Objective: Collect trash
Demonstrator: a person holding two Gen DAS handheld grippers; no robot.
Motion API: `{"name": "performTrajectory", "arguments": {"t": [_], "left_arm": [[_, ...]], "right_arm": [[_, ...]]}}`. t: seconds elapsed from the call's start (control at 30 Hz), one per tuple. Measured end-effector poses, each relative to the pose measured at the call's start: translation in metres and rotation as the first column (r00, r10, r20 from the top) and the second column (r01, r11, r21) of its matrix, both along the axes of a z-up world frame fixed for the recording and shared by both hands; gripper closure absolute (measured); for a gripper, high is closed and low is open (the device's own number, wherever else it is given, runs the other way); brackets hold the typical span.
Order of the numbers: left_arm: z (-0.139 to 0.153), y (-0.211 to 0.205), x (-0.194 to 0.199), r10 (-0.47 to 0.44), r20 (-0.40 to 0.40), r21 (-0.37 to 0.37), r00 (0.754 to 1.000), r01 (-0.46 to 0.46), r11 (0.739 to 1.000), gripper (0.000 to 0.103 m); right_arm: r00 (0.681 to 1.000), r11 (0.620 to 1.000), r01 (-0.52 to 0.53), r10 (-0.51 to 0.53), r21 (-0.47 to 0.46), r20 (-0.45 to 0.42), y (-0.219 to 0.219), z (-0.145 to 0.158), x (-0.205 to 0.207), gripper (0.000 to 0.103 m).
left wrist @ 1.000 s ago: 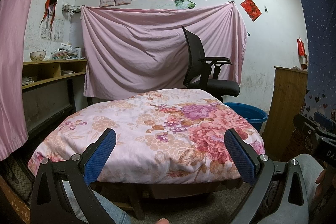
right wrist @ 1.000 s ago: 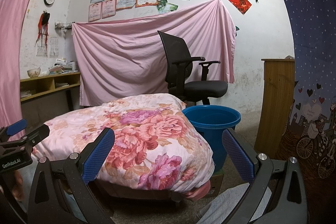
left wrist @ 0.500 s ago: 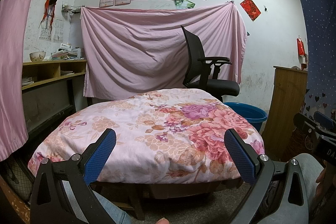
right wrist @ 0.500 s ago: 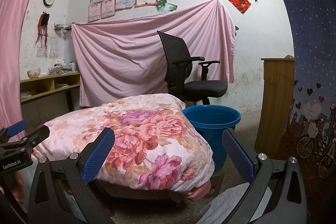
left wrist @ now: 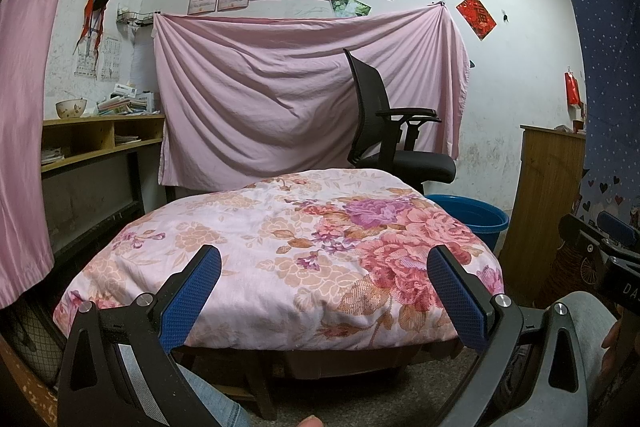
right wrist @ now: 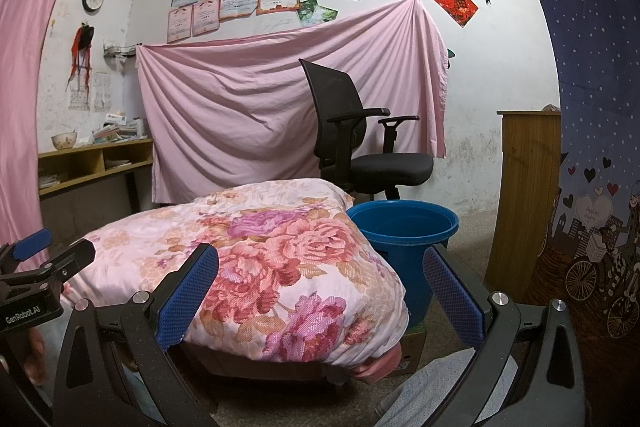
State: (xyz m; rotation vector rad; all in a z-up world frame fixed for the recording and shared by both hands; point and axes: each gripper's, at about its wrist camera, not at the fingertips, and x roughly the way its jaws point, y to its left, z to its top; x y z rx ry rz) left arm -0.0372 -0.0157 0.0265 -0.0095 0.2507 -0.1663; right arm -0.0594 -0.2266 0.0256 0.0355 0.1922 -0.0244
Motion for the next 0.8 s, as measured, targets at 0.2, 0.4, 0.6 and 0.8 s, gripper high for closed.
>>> {"name": "performTrajectory", "arguments": {"t": [0.2,0.4,0.6,0.8], "left_arm": [[0.002,0.006,0.003,0.0,-0.001,0.0,1.0,0.0,1.0,0.002],[0.001,0.009,0.004,-0.009,-0.001,0.02,1.0,0.009,1.0,0.002],[-0.001,0.012,0.007,-0.018,0.006,0.035,1.0,0.018,0.999,0.002],[-0.003,0.01,0.007,-0.022,0.014,0.044,1.0,0.022,0.999,0.002]], "right_arm": [[1.0,1.0,0.0,0.0,0.001,0.001,0.0,0.0,0.0,0.0],[1.0,1.0,0.0,0.0,0.001,0.001,0.0,0.0,0.0,0.0],[1.0,1.0,0.0,0.0,0.001,0.0,0.0,0.0,0.0,0.0],[1.0,1.0,0.0,0.0,0.002,0.0,0.0,0.0,0.0,0.0]]}}
